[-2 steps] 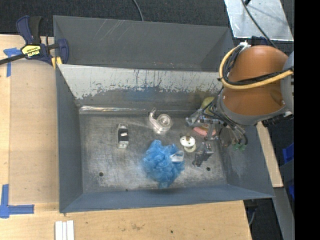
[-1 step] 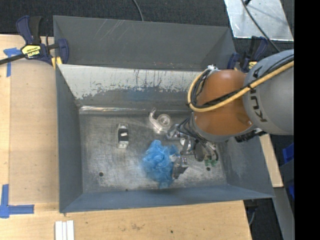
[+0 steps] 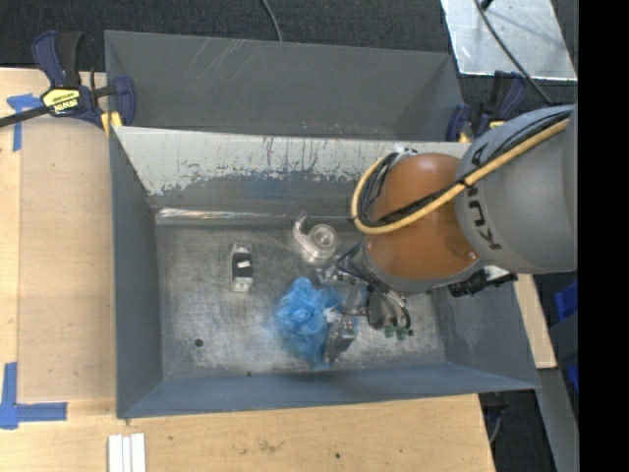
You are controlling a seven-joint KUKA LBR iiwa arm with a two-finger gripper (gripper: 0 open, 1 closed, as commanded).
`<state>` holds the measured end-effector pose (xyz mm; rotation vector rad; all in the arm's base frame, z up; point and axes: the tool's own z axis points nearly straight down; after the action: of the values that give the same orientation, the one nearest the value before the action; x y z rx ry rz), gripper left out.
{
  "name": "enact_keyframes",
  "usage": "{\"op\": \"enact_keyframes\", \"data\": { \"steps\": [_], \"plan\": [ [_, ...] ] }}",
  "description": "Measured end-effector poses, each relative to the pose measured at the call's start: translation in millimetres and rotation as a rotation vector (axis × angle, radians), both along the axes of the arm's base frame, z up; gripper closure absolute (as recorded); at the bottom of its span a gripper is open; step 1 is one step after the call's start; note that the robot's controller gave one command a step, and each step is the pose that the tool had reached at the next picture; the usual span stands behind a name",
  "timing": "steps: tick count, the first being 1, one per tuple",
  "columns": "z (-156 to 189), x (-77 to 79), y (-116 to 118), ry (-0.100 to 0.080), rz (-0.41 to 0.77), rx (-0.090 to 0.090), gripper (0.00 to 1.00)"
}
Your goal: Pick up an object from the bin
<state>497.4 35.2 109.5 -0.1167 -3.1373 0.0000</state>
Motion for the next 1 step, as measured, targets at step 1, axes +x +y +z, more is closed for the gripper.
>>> {"op": "enact_keyframes", "data": {
  "steps": [1],
  "plan": [
    [14.5, 70.5, -4.1, -0.003, -0.021, 0.0, 0.0]
  ]
}}
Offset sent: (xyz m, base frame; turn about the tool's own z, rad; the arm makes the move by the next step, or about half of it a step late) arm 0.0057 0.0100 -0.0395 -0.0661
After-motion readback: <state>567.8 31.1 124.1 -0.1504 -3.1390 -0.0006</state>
